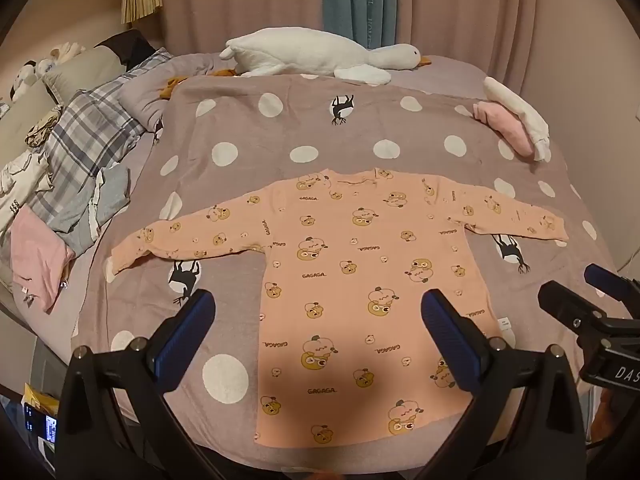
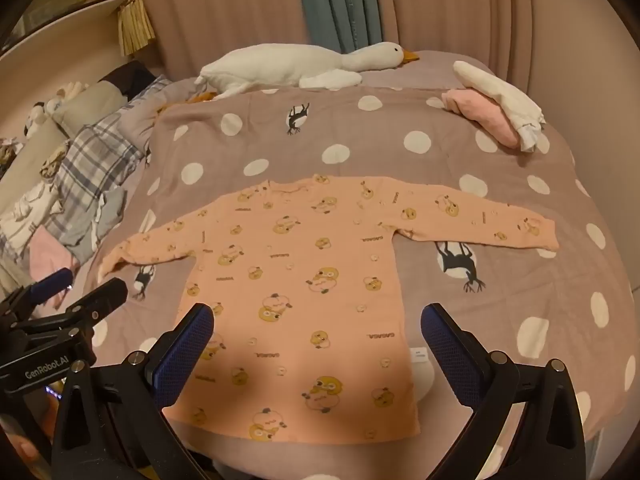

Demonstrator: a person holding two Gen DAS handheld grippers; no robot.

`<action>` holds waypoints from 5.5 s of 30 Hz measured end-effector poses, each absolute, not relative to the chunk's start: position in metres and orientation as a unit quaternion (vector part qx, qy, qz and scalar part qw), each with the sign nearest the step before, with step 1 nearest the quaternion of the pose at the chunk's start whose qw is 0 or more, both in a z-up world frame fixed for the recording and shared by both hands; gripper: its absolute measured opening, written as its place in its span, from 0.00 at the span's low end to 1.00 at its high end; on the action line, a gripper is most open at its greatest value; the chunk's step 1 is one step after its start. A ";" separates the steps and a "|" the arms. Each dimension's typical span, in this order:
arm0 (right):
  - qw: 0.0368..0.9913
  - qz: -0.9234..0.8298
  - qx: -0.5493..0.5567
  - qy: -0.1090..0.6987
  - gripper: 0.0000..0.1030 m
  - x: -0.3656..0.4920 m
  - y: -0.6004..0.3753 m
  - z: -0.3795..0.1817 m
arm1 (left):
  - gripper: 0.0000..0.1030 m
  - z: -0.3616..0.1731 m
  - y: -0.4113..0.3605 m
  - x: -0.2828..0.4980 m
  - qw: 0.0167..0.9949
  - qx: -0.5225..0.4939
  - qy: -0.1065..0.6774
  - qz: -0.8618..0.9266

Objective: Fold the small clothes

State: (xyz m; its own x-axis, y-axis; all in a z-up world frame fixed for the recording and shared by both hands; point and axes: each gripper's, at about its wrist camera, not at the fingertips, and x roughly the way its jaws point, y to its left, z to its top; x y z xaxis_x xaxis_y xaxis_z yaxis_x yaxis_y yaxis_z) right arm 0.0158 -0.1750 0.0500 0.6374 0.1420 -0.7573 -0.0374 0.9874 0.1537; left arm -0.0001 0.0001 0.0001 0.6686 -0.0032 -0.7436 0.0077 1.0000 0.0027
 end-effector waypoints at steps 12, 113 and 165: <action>0.903 0.054 0.061 0.423 0.99 0.014 -0.172 0.055 | 1.00 -0.004 0.005 0.000 0.914 0.008 0.406 -0.001; 0.894 0.109 0.204 0.384 0.99 -0.008 -0.215 0.012 | 1.00 -0.059 0.025 0.024 0.875 -0.155 0.442 -0.123; 0.906 -0.083 0.290 0.295 0.05 0.159 -0.424 -0.044 | 1.00 -0.117 0.065 0.111 0.848 -0.227 0.462 -0.124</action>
State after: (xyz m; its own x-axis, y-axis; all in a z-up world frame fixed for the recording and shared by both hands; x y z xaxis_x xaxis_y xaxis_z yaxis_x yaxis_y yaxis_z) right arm 0.1595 -0.4236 -0.0438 0.8118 0.0214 -0.5835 0.3216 0.8177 0.4775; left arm 0.1107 0.0647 -0.1168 0.5422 -0.4202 -0.7277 0.0012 0.8664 -0.4994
